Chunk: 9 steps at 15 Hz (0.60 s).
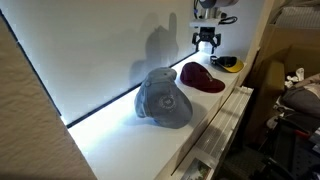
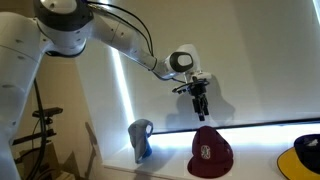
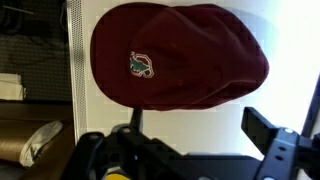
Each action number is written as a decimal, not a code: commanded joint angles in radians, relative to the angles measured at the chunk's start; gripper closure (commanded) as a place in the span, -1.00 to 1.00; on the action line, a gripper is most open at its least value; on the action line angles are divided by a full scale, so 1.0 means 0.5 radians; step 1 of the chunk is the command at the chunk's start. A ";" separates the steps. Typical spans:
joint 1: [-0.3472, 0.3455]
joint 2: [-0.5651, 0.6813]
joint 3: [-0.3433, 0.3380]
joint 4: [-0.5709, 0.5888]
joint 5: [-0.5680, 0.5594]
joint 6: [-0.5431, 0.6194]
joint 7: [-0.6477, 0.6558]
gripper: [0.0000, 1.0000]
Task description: Pick up the maroon cap and move it to the right.
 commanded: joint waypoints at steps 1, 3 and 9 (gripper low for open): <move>-0.023 -0.006 0.012 -0.029 0.040 0.033 -0.059 -1.00; -0.029 0.015 0.012 -0.052 0.026 0.021 -0.108 -1.00; -0.022 0.061 -0.013 -0.076 -0.009 -0.017 -0.138 -1.00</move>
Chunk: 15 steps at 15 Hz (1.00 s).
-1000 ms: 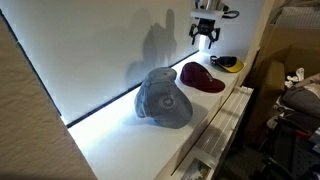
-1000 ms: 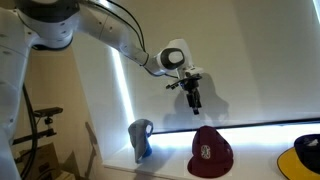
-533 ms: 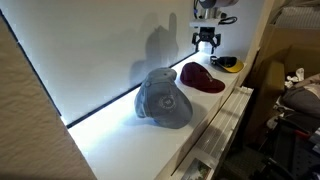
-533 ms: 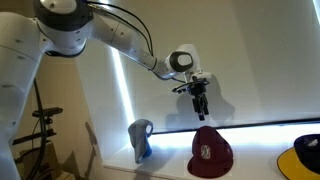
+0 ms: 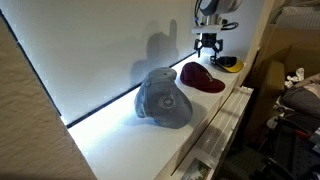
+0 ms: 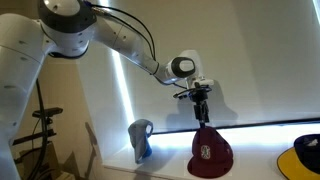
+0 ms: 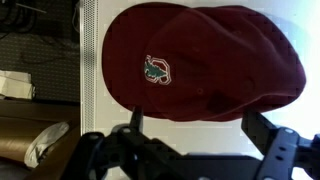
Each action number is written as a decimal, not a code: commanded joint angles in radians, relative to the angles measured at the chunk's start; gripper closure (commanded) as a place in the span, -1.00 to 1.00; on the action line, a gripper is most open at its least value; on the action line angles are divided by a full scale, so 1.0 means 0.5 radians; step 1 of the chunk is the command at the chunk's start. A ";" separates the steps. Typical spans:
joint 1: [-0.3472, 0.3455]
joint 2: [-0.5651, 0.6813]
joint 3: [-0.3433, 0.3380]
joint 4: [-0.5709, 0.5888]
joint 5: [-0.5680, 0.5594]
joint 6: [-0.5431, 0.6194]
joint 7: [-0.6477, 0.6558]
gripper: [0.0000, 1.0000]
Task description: Pick up the maroon cap and move it to the right.
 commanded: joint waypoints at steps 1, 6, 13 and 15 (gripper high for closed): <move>-0.005 0.012 -0.011 -0.011 -0.020 -0.035 -0.043 -1.00; -0.057 -0.023 0.089 -0.045 0.222 0.187 -0.114 -1.00; 0.013 0.078 0.225 0.101 0.598 0.393 -0.130 -1.00; 0.017 0.113 0.240 0.143 0.612 0.399 -0.129 -1.00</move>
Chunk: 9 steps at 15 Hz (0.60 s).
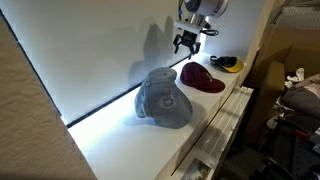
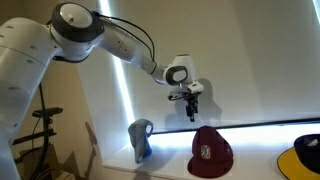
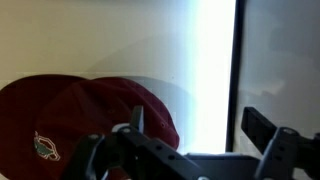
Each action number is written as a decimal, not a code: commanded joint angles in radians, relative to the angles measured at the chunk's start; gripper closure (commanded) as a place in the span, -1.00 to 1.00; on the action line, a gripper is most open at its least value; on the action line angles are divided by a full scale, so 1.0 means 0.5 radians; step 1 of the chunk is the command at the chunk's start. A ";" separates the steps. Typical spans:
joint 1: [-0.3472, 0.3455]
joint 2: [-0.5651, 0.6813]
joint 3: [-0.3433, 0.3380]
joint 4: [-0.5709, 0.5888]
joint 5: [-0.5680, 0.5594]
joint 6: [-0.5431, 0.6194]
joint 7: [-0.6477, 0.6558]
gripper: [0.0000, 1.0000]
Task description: Pick up the maroon cap and move it to the right.
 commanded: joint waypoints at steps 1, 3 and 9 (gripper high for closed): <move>0.004 0.010 -0.012 0.014 0.006 -0.007 -0.004 -1.00; 0.053 0.042 -0.114 0.018 -0.105 -0.037 0.194 -1.00; 0.041 0.042 -0.122 0.016 -0.172 -0.046 0.293 -1.00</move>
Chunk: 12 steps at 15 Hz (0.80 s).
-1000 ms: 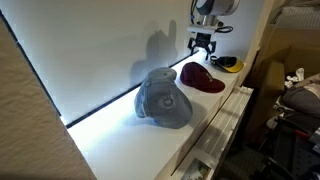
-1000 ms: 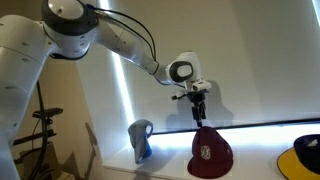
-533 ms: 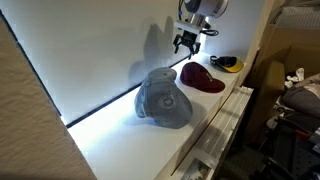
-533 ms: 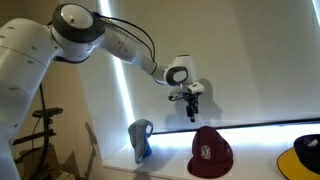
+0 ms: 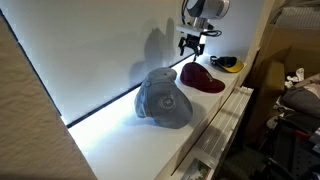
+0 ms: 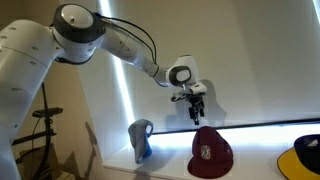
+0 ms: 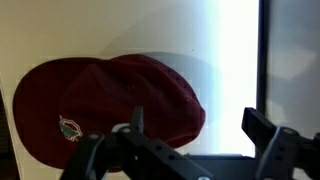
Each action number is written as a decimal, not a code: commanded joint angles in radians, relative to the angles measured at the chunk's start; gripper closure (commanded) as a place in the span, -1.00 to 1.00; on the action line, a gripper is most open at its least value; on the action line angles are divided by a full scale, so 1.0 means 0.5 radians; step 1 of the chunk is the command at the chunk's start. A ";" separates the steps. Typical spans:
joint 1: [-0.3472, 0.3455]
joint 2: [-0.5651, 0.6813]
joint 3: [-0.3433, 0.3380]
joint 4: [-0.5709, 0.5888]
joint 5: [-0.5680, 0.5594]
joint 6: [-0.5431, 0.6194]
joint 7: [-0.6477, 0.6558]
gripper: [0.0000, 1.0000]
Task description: Pick up the maroon cap and move it to the right.
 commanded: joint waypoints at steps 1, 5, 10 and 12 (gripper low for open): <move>-0.005 0.001 0.009 0.005 -0.006 -0.005 0.003 -1.00; -0.021 0.257 -0.053 0.269 -0.111 -0.373 0.199 -1.00; -0.026 0.305 -0.060 0.259 -0.132 -0.389 0.231 -1.00; -0.026 0.319 -0.060 0.285 -0.134 -0.408 0.239 -1.00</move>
